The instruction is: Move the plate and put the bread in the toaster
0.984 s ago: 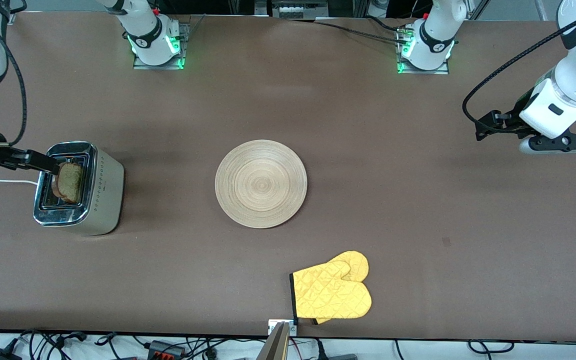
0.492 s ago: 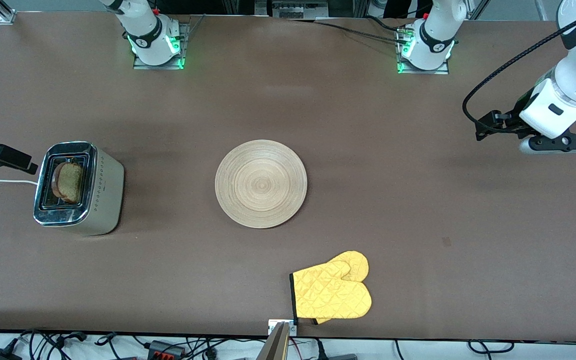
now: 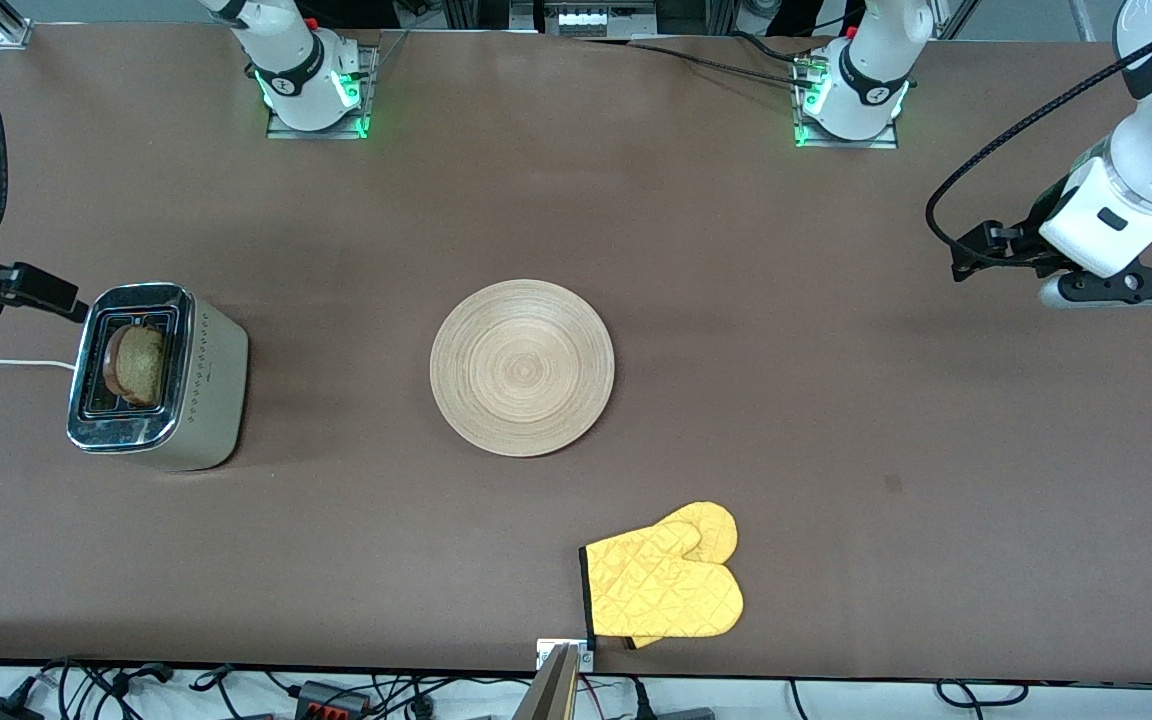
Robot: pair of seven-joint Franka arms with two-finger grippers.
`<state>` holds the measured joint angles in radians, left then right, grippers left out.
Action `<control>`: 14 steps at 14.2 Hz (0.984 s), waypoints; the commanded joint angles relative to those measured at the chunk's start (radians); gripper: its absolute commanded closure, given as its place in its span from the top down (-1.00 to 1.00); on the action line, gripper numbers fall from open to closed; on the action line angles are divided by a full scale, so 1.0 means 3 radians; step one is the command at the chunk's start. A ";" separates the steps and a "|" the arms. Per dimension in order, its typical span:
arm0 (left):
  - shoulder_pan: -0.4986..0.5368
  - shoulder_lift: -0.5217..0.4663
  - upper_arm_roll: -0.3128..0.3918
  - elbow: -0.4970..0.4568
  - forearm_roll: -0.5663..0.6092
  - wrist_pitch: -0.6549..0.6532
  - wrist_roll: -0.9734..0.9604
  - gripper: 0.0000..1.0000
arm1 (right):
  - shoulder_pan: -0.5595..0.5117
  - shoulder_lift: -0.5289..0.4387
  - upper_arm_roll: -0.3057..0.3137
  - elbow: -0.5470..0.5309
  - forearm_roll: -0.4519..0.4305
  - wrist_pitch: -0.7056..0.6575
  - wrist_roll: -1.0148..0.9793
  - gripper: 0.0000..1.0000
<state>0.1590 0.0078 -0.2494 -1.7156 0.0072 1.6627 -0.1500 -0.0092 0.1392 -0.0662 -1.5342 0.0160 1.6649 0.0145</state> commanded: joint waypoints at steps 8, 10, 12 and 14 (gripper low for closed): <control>0.0022 0.0010 0.0008 0.0043 -0.0055 -0.0061 0.0014 1.00 | -0.0041 -0.0674 0.0062 -0.0787 -0.0058 0.0121 -0.0069 1.00; 0.0022 0.0010 0.0008 0.0043 -0.0055 -0.0061 0.0019 1.00 | -0.0041 -0.0679 0.0067 -0.0756 -0.0063 0.0121 -0.0069 1.00; 0.0022 0.0010 0.0008 0.0043 -0.0055 -0.0061 0.0019 1.00 | -0.0036 -0.0663 0.0072 -0.0721 -0.0064 0.0131 -0.0064 1.00; 0.0038 0.0010 0.0008 0.0043 -0.0055 -0.0061 0.0024 1.00 | -0.0041 -0.0653 0.0067 -0.0715 -0.0063 0.0147 -0.0064 1.00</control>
<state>0.1604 0.0087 -0.2470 -1.7156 0.0072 1.6619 -0.1499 -0.0092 -0.0431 -0.0583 -1.7410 0.0079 1.6976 0.0104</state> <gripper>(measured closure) 0.000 0.000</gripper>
